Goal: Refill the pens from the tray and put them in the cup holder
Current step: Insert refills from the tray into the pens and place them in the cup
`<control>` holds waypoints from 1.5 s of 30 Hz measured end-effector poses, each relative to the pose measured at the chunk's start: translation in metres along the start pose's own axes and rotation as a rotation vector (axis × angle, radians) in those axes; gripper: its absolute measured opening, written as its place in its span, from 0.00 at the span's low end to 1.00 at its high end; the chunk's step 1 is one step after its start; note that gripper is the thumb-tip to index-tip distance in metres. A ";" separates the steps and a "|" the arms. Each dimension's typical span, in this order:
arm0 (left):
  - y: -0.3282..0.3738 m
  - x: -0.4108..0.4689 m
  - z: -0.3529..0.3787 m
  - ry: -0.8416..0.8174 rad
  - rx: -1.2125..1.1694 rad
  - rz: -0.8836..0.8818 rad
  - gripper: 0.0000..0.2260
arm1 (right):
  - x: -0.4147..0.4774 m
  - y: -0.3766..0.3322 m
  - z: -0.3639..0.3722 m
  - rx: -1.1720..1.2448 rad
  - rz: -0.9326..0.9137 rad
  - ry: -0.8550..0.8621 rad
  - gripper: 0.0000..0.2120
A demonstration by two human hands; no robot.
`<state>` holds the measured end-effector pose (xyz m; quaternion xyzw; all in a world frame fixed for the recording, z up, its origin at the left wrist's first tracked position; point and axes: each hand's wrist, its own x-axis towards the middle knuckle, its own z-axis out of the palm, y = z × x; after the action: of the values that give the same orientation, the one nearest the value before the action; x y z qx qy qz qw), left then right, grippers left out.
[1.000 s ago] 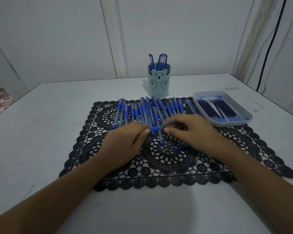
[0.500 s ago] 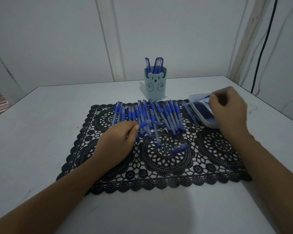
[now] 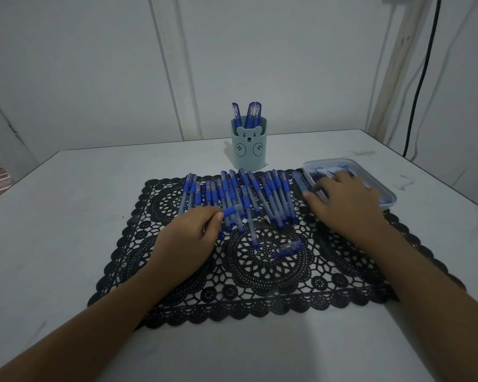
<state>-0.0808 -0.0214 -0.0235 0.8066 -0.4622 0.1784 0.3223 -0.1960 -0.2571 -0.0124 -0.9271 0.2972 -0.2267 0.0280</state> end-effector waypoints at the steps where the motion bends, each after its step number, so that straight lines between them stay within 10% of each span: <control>1: 0.000 0.000 0.000 0.002 -0.004 0.003 0.13 | 0.003 0.003 -0.002 0.017 0.021 0.025 0.17; 9: 0.000 0.000 0.000 -0.004 -0.017 0.034 0.19 | 0.024 0.036 -0.001 -0.090 0.338 -0.106 0.12; 29: -0.005 0.000 0.004 -0.003 -0.046 0.036 0.18 | 0.032 0.030 -0.002 0.075 0.466 -0.201 0.06; 36: -0.005 0.000 0.003 -0.005 -0.063 0.031 0.19 | 0.032 0.024 -0.018 0.425 0.354 0.055 0.10; 45: -0.005 0.000 0.003 0.033 -0.041 0.137 0.15 | 0.009 -0.010 -0.032 1.260 0.344 -0.121 0.07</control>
<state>-0.0767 -0.0217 -0.0273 0.7632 -0.5145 0.2039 0.3337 -0.1983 -0.2515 0.0215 -0.6837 0.2493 -0.2970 0.6182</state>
